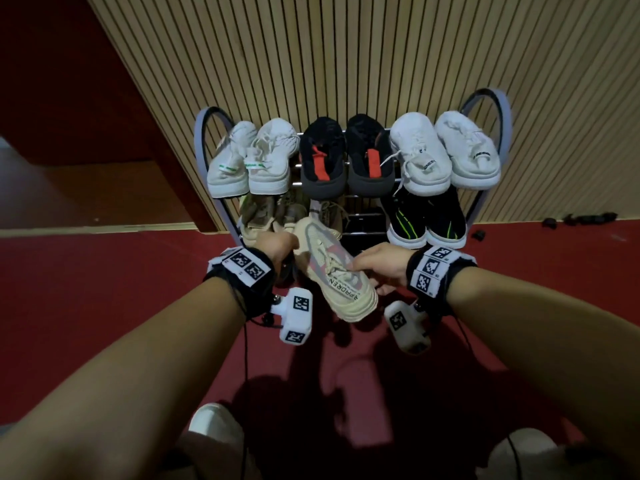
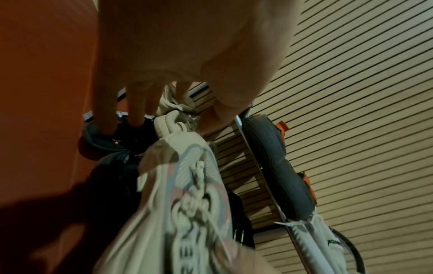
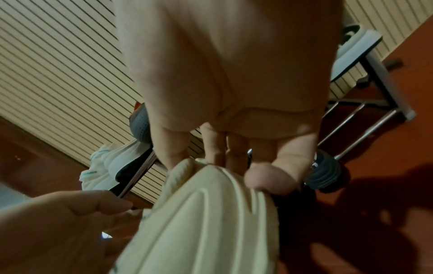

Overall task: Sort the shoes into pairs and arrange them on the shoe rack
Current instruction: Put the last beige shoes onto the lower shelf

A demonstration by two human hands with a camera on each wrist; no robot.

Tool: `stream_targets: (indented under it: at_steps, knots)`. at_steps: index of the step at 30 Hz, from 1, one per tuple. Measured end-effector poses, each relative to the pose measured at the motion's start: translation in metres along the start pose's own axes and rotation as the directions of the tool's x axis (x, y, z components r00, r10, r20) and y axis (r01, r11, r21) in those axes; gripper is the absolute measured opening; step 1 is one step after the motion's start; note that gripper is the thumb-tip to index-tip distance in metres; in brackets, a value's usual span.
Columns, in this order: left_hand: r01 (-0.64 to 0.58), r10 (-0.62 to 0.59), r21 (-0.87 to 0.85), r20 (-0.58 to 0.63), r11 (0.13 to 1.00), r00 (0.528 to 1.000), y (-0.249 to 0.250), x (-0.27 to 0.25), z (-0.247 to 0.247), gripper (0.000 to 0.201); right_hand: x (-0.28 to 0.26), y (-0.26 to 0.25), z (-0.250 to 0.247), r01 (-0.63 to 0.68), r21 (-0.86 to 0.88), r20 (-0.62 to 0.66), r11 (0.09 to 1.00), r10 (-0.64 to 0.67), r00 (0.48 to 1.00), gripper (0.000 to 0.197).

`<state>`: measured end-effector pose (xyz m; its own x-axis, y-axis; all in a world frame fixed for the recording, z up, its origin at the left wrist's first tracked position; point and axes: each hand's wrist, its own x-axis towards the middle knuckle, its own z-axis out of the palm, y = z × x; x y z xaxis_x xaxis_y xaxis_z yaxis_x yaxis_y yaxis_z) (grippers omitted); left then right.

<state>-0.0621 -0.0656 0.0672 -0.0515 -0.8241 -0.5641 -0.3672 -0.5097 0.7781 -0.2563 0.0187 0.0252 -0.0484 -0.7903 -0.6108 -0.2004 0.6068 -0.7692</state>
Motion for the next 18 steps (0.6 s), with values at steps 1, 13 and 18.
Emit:
stream_targets:
  at_steps: [1, 13, 18]
  knots:
    - [0.023, -0.023, -0.003, 0.054, 1.0, 0.998, 0.001, -0.007, 0.0, 0.03, 0.006, -0.003, 0.002, 0.001, 0.025, -0.027, 1.0, 0.0, 1.0, 0.014]
    - [-0.283, 0.227, 0.339, 0.197, 0.897, 0.954, -0.019, 0.033, 0.009, 0.118, 0.069, -0.05, 0.039, 0.048, 0.323, -0.089, 0.945, -0.02, 0.996, 0.032]
    - [-0.315, 0.305, 0.4, 0.092, 0.86, 0.948, -0.021, 0.045, -0.003, 0.076, 0.084, -0.055, 0.039, 0.029, 0.263, -0.005, 0.964, -0.028, 1.0, 0.034]
